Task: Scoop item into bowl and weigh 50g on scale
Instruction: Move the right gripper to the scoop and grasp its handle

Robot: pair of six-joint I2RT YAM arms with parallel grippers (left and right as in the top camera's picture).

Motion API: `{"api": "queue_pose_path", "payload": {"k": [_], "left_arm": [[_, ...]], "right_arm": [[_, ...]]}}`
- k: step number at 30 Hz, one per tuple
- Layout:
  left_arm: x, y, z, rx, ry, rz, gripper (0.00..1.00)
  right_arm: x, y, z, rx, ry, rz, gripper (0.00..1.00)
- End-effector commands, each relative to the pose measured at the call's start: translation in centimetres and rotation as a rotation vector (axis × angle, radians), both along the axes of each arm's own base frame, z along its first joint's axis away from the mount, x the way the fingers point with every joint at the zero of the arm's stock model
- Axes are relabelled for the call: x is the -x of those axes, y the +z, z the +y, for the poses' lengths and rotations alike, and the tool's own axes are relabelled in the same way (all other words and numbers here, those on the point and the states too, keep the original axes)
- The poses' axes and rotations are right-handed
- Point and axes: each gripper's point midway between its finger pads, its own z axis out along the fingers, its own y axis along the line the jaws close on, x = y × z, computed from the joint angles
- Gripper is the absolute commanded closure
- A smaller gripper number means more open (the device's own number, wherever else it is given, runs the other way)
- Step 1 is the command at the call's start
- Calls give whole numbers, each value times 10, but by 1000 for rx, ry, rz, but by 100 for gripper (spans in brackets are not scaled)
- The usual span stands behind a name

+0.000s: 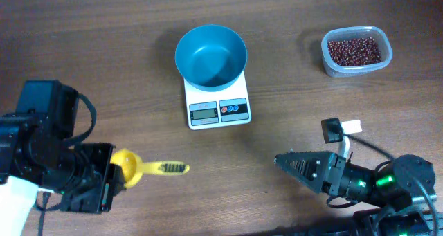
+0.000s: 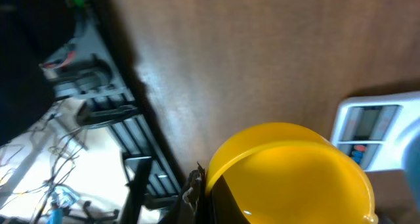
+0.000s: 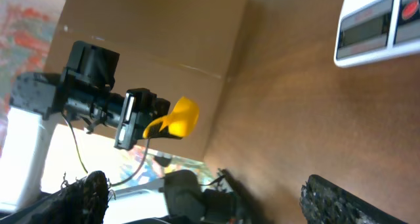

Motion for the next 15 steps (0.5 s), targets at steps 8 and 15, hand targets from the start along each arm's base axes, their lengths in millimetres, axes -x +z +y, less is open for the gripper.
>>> {"api": "queue_pose_path", "payload": {"k": [8,15], "left_arm": [[-44,-4,-9,30,-17,-98,100],[-49,-26,-25,110,-16,53,100]], "right_arm": [[-18,51,3,-48,29,92,5],[-80,28,20,145,54,82,10]]}}
